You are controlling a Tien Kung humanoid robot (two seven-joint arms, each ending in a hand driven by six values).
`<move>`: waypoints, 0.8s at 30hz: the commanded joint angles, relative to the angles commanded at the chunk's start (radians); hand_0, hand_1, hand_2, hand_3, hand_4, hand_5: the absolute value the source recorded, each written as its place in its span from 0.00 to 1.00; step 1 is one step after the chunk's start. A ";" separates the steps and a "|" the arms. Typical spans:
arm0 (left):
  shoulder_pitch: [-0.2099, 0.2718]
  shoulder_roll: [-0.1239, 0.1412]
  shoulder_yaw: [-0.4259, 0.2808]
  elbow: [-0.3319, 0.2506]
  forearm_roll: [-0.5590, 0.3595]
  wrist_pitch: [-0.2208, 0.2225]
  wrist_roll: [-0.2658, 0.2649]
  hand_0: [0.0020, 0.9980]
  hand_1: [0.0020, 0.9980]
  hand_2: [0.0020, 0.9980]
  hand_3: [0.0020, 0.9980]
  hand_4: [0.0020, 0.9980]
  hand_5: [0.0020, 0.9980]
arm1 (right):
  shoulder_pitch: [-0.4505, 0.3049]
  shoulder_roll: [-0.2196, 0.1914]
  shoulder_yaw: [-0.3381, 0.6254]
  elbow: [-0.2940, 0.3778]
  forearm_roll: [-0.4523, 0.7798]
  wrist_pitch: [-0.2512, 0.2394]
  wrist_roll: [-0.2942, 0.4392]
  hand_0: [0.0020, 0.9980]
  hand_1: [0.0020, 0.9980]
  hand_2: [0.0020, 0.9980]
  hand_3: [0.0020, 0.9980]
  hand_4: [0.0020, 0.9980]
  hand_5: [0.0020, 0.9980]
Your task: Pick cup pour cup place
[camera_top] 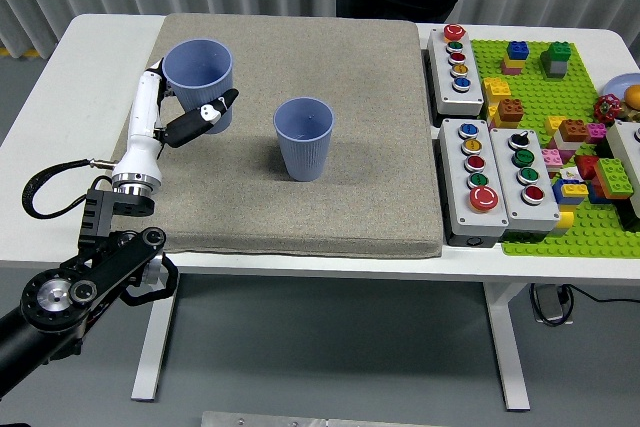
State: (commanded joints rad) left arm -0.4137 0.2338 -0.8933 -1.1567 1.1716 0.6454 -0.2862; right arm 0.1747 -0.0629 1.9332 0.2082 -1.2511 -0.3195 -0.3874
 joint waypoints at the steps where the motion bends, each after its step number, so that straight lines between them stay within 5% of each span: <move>1: 0.006 -0.005 0.003 0.010 -0.014 0.000 -0.022 0.50 0.49 0.50 0.50 0.70 0.16 | 0.001 0.000 0.000 0.000 0.001 0.000 0.000 0.67 0.61 0.56 0.55 0.00 0.19; 24: 0.026 -0.064 0.055 0.185 -0.142 0.000 -0.189 0.52 0.50 0.52 0.50 0.70 0.16 | 0.010 0.001 0.001 0.000 0.002 0.002 -0.002 0.67 0.61 0.56 0.55 0.00 0.19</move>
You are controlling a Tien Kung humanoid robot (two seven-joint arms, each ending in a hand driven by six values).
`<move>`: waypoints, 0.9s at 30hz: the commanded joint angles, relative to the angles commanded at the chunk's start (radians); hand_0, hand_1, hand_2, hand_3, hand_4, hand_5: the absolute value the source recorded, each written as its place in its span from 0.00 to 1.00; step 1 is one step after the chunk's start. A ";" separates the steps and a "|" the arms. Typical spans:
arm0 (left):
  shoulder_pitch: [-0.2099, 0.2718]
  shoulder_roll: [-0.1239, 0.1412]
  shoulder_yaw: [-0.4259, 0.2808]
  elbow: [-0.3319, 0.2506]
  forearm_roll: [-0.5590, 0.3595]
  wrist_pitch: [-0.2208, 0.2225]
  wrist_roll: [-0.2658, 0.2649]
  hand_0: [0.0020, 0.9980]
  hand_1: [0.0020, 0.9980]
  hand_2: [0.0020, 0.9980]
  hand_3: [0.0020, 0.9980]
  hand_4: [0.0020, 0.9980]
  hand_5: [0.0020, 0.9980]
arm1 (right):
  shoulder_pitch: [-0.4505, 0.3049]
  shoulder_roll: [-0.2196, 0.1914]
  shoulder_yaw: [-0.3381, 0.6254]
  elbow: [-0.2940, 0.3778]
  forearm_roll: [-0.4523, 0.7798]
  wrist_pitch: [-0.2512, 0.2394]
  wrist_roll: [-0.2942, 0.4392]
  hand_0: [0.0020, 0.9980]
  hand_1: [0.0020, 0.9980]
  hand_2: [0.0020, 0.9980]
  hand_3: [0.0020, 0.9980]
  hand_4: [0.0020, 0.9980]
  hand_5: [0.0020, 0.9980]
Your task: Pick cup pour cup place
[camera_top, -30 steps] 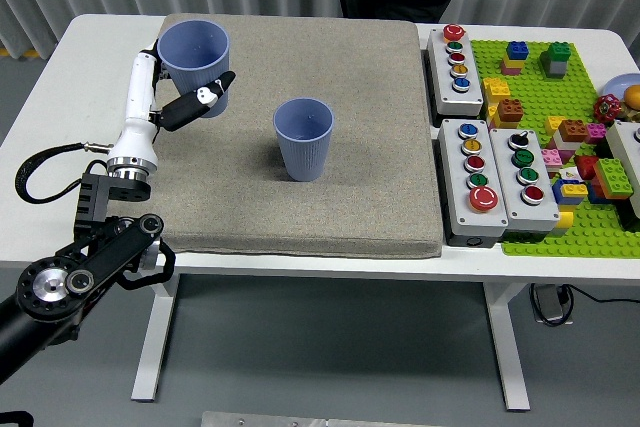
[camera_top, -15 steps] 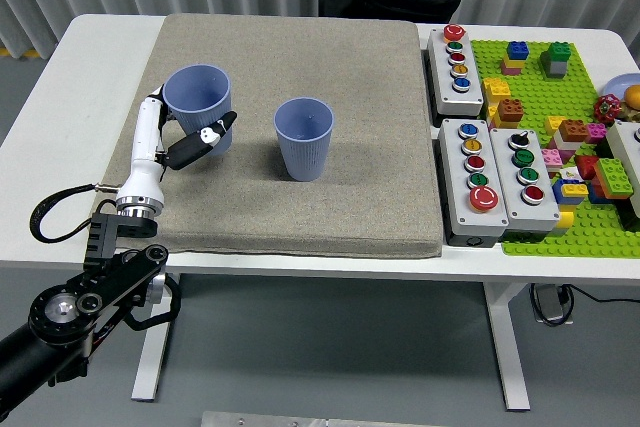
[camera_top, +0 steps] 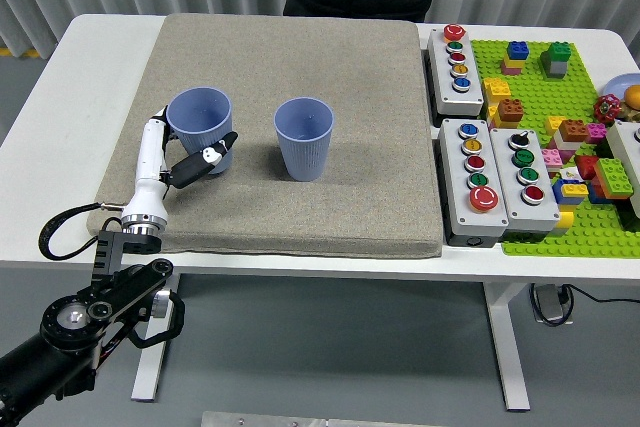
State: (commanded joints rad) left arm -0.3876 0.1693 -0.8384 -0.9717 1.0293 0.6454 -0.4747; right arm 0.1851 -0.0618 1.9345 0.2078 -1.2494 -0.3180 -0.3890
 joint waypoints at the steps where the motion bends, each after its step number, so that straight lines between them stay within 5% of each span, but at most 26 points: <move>1: 0.000 0.000 0.003 0.001 0.000 0.000 0.000 0.53 0.51 0.53 0.50 0.71 0.17 | 0.000 0.000 0.000 0.000 0.000 0.000 0.000 0.67 0.61 0.56 0.55 0.00 0.20; 18: 0.006 -0.013 0.006 0.031 0.021 0.000 0.004 0.59 0.58 0.64 0.57 0.78 0.28 | 0.001 0.000 -0.001 0.000 0.001 -0.001 0.000 0.67 0.61 0.56 0.55 0.00 0.20; 19: 0.007 -0.013 0.005 0.030 0.022 0.000 0.004 0.64 0.66 0.78 0.79 0.90 0.41 | 0.001 0.000 -0.001 0.000 0.002 -0.001 0.000 0.67 0.61 0.56 0.55 0.00 0.20; 24: 0.011 -0.009 -0.005 0.022 0.039 -0.010 0.011 0.64 0.66 0.78 0.79 0.90 0.41 | 0.000 0.000 -0.001 0.000 -0.001 -0.001 -0.001 0.67 0.61 0.56 0.55 0.00 0.20; 25: 0.013 -0.008 -0.007 0.020 0.042 -0.013 0.013 0.71 0.76 0.91 0.95 0.92 0.44 | 0.000 0.000 -0.001 0.000 -0.001 -0.001 -0.001 0.67 0.61 0.56 0.55 0.00 0.20; 27: 0.015 -0.004 -0.010 0.018 0.050 -0.024 0.019 0.71 0.76 0.91 0.95 0.92 0.44 | -0.002 0.000 0.000 0.000 -0.004 -0.001 -0.001 0.67 0.61 0.56 0.55 0.00 0.20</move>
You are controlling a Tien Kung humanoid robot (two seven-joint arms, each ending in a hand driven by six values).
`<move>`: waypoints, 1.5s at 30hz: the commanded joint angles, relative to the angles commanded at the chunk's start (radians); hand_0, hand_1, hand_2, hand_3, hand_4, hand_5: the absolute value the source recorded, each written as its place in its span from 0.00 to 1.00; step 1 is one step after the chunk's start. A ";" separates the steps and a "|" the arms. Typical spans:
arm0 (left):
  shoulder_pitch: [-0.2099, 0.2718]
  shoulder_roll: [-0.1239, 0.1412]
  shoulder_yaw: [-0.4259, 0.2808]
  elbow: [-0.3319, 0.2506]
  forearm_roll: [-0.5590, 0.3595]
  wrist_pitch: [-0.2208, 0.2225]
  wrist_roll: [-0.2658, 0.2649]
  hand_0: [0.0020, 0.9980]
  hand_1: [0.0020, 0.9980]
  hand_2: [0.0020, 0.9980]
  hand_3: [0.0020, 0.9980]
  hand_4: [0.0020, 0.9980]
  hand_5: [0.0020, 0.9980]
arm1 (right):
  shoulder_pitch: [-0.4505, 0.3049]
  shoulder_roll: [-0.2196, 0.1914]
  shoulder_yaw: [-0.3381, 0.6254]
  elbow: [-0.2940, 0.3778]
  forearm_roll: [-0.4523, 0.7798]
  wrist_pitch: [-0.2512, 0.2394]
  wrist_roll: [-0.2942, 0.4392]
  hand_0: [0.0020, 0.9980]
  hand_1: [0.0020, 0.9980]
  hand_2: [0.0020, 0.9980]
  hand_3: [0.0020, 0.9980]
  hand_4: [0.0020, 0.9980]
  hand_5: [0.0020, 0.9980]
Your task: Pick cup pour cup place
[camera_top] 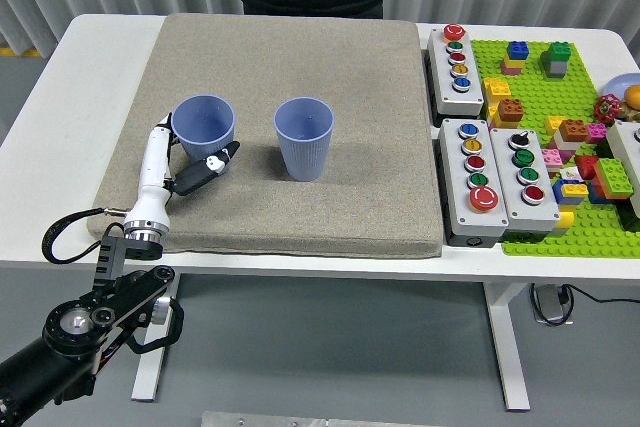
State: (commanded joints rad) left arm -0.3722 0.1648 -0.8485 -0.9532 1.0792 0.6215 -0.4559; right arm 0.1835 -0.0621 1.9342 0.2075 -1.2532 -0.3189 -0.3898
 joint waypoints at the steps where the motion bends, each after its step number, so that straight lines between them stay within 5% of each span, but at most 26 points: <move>1: 0.000 0.000 0.000 0.000 0.001 -0.001 0.001 0.71 0.76 0.91 0.95 0.92 0.44 | 0.000 0.000 0.000 0.000 0.000 0.000 0.000 0.67 0.61 0.56 0.55 0.00 0.20; 16: 0.016 0.008 -0.005 -0.015 0.019 -0.011 0.005 0.77 0.81 0.93 0.94 0.95 0.47 | -0.005 0.000 0.004 0.001 -0.014 0.001 -0.004 0.67 0.61 0.56 0.55 0.00 0.19; 26: 0.063 0.011 -0.081 -0.045 0.042 -0.008 0.005 0.85 0.87 1.00 1.00 0.95 0.48 | -0.007 -0.001 0.007 0.000 -0.016 0.002 -0.001 0.67 0.61 0.56 0.55 0.00 0.19; 33: 0.143 0.007 -0.216 -0.129 -0.095 0.007 -0.131 0.88 0.90 1.00 1.00 0.96 0.50 | -0.002 -0.001 0.010 0.000 -0.021 0.000 -0.002 0.67 0.61 0.56 0.55 0.00 0.19; 34: 0.158 0.009 -0.234 -0.155 -0.124 0.017 -0.157 0.86 0.85 0.98 0.97 0.77 1.00 | -0.002 -0.001 0.011 0.000 -0.022 -0.001 -0.003 0.67 0.61 0.56 0.55 0.00 0.19; 40: 0.198 0.024 -0.272 -0.304 -0.113 0.024 -0.175 0.86 0.85 0.98 0.96 0.75 1.00 | 0.001 -0.002 0.013 -0.001 -0.031 0.000 -0.004 0.67 0.61 0.56 0.55 0.00 0.19; 45: 0.200 0.024 -0.265 -0.345 -0.104 0.020 -0.161 0.86 0.85 0.98 0.96 0.75 1.00 | 0.000 -0.002 0.011 0.000 -0.030 -0.001 -0.003 0.67 0.61 0.56 0.55 0.00 0.19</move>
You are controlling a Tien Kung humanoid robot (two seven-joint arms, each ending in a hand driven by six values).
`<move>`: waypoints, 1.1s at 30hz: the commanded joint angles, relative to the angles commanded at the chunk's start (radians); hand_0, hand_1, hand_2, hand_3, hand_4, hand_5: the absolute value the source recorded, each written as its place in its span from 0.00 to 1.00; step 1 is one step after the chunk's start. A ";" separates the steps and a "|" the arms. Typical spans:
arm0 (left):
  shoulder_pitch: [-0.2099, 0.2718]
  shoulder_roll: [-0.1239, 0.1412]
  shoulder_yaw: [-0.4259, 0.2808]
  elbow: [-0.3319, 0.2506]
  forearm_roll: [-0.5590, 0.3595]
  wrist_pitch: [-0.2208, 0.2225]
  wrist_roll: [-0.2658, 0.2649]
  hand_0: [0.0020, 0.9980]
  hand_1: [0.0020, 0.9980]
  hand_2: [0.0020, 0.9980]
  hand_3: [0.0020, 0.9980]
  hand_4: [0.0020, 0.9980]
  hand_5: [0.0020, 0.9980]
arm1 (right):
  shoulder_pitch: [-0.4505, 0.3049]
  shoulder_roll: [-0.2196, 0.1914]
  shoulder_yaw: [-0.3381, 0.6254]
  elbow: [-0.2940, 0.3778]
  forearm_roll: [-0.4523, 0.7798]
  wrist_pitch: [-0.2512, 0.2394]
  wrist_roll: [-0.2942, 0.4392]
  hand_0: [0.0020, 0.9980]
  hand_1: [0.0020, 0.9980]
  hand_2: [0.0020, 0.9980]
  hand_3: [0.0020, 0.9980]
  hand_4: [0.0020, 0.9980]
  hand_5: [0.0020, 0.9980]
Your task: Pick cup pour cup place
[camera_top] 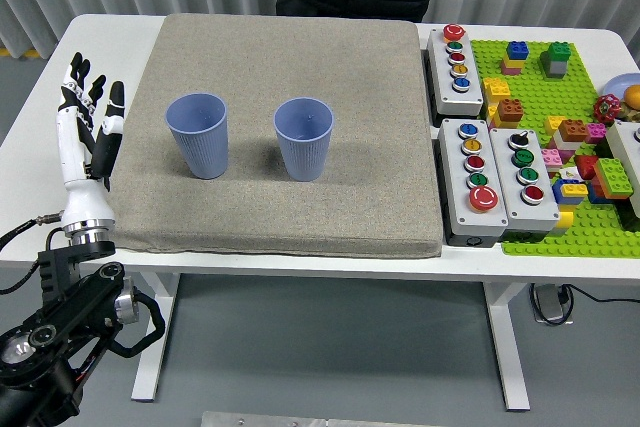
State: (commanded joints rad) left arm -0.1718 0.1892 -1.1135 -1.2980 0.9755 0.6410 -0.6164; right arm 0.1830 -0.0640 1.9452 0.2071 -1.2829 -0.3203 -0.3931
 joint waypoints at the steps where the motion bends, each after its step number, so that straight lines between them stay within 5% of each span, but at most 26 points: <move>1: 0.000 0.000 0.001 -0.002 -0.001 -0.001 0.001 0.86 0.85 0.98 0.96 0.76 1.00 | 0.000 0.000 0.000 0.000 0.000 0.000 0.000 0.67 0.61 0.56 0.55 0.00 0.19; 8: 0.001 -0.009 0.012 -0.047 -0.071 -0.085 0.036 0.87 0.86 0.97 0.94 0.71 1.00 | 0.003 0.002 -0.003 0.000 0.003 -0.004 -0.002 0.67 0.61 0.56 0.55 0.00 0.19; 26: -0.006 -0.038 -0.023 -0.061 -0.033 -0.106 0.074 0.88 0.87 0.96 0.93 0.71 1.00 | -0.003 0.003 0.002 0.001 -0.007 -0.002 -0.002 0.67 0.61 0.56 0.55 0.00 0.19; 33: -0.006 -0.046 0.001 -0.094 -0.069 -0.060 0.024 0.89 0.87 0.96 0.93 0.71 1.00 | -0.009 0.005 -0.001 0.001 -0.007 0.000 -0.001 0.67 0.61 0.56 0.55 0.00 0.19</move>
State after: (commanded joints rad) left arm -0.1778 0.1436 -1.1130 -1.3923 0.9065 0.5811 -0.5926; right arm 0.1744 -0.0589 1.9438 0.2083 -1.2898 -0.3208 -0.3940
